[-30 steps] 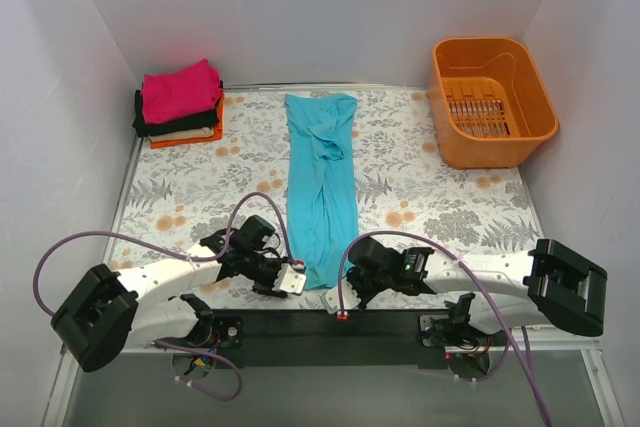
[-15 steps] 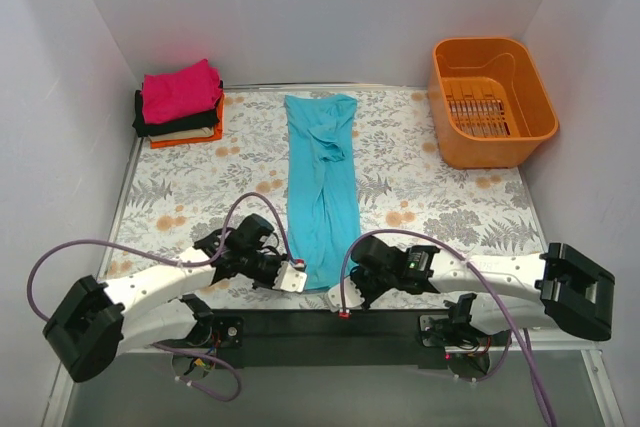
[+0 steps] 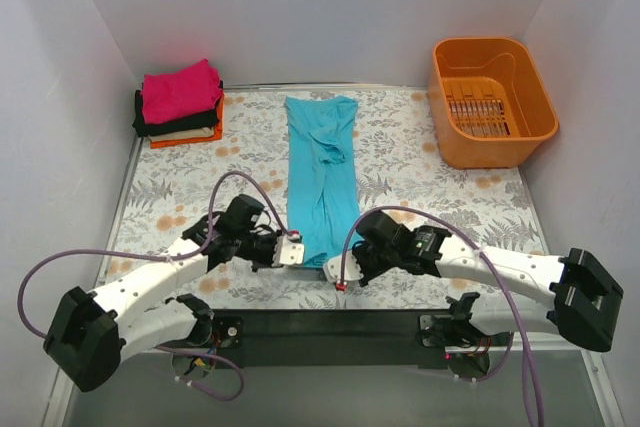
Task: Fold and stack the t-shirts
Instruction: Fold the tshirt
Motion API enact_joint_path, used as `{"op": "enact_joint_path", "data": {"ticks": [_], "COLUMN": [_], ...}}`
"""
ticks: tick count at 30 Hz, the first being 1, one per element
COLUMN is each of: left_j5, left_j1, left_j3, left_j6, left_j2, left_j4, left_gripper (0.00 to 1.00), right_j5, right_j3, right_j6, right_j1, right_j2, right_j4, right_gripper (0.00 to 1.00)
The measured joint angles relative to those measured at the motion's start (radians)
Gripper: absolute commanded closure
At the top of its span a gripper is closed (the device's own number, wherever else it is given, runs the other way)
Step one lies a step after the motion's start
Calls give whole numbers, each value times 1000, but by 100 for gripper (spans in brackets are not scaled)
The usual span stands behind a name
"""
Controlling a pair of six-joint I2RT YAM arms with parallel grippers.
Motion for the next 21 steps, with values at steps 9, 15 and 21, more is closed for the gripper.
{"op": "enact_joint_path", "data": {"ticks": [9,15,21], "left_j5": [37,48,64], "left_j1": [217,310,381], "left_j3": [220,396,609], "left_j6": [4,3,3], "left_j2": [261,508,767], "left_j4": [148,271,371], "left_gripper": [100,100,100], "right_j5": [-27,-70,-109], "right_j3": [171,404,655], "right_j6": [-114,-194,-247], "right_j1": [-235,-420,-541], "right_j2": [136,384,634], "right_j4": [-12,-6,12], "right_gripper": [99,99,99]}}
